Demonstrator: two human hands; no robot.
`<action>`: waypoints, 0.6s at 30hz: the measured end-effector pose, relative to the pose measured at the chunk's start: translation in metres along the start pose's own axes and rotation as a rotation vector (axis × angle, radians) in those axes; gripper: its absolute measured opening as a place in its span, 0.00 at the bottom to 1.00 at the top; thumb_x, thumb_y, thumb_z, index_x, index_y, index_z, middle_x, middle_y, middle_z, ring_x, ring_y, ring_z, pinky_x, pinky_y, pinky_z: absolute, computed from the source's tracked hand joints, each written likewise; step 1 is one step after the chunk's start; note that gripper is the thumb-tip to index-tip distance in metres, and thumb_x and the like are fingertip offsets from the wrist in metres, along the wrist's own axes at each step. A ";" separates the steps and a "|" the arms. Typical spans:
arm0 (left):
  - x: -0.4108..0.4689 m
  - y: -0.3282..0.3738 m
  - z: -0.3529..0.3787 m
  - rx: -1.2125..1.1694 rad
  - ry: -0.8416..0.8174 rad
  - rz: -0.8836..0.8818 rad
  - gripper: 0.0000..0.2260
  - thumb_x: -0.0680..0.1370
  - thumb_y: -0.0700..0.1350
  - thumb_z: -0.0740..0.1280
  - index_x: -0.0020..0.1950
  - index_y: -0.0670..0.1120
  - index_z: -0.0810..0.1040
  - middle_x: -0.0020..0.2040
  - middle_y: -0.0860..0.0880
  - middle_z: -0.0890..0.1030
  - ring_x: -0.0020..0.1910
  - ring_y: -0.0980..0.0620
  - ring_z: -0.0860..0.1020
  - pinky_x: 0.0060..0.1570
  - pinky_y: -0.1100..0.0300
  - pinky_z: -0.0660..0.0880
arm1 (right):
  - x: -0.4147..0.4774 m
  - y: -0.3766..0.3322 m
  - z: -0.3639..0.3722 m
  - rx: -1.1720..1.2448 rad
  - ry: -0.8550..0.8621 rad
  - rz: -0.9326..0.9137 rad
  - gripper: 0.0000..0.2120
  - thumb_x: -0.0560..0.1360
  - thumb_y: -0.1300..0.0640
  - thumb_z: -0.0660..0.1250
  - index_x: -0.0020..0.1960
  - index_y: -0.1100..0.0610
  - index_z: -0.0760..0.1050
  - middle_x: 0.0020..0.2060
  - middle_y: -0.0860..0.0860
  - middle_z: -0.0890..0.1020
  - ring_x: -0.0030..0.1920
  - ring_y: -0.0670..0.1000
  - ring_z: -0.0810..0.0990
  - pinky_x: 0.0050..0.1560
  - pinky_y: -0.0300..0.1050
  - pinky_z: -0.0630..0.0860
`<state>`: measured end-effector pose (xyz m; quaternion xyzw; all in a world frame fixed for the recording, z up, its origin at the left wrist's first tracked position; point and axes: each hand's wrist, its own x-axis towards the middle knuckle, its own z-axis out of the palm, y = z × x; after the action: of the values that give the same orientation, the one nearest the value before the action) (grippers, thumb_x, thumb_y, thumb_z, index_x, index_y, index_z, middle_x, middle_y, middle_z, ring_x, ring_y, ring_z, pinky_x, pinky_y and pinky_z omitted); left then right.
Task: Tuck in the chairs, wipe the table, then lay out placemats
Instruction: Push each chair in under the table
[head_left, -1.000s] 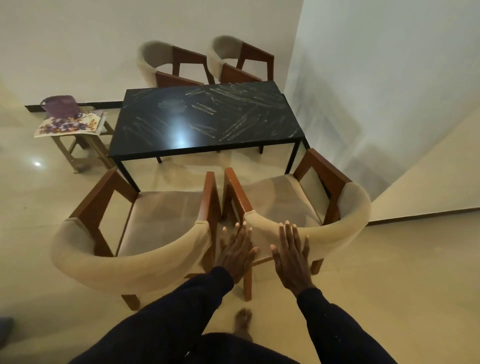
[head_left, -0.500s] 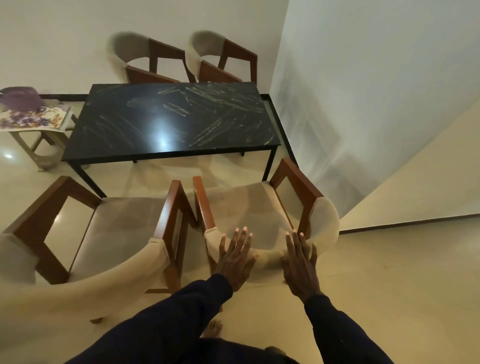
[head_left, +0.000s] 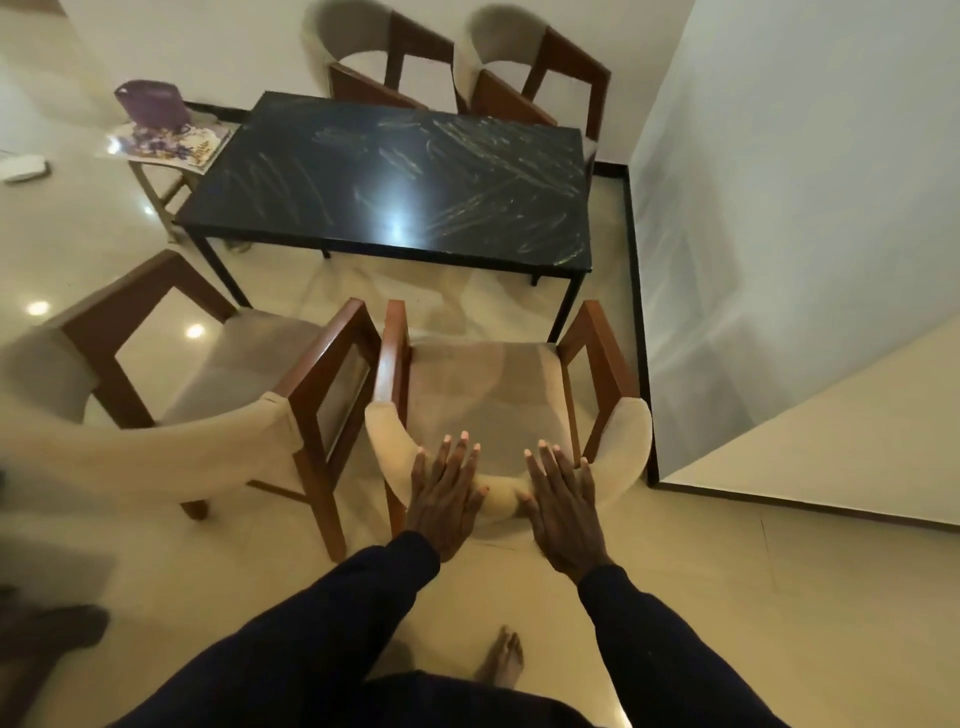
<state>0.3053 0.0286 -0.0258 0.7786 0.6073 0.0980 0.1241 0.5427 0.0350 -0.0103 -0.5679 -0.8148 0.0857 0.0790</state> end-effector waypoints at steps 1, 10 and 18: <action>0.000 0.004 0.002 0.011 0.014 -0.008 0.28 0.88 0.55 0.51 0.87 0.47 0.55 0.87 0.44 0.51 0.86 0.42 0.51 0.81 0.32 0.53 | 0.001 0.001 0.000 -0.017 -0.006 -0.003 0.31 0.87 0.44 0.53 0.87 0.55 0.55 0.86 0.56 0.56 0.86 0.58 0.51 0.82 0.72 0.53; -0.004 0.039 0.007 0.027 0.049 -0.004 0.30 0.88 0.59 0.43 0.87 0.46 0.53 0.88 0.44 0.51 0.86 0.43 0.48 0.83 0.40 0.39 | 0.000 0.009 0.007 -0.049 0.035 0.011 0.33 0.87 0.43 0.58 0.87 0.54 0.55 0.86 0.56 0.55 0.86 0.59 0.50 0.84 0.69 0.48; -0.006 0.037 0.014 0.000 0.063 -0.007 0.26 0.88 0.55 0.51 0.84 0.46 0.62 0.85 0.44 0.61 0.85 0.41 0.58 0.83 0.39 0.45 | -0.003 0.004 0.015 0.011 0.051 0.040 0.28 0.85 0.45 0.59 0.83 0.53 0.65 0.80 0.56 0.69 0.82 0.61 0.66 0.82 0.71 0.53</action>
<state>0.3416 0.0129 -0.0275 0.7731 0.6135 0.1221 0.1049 0.5441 0.0324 -0.0257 -0.5858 -0.8004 0.0772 0.1010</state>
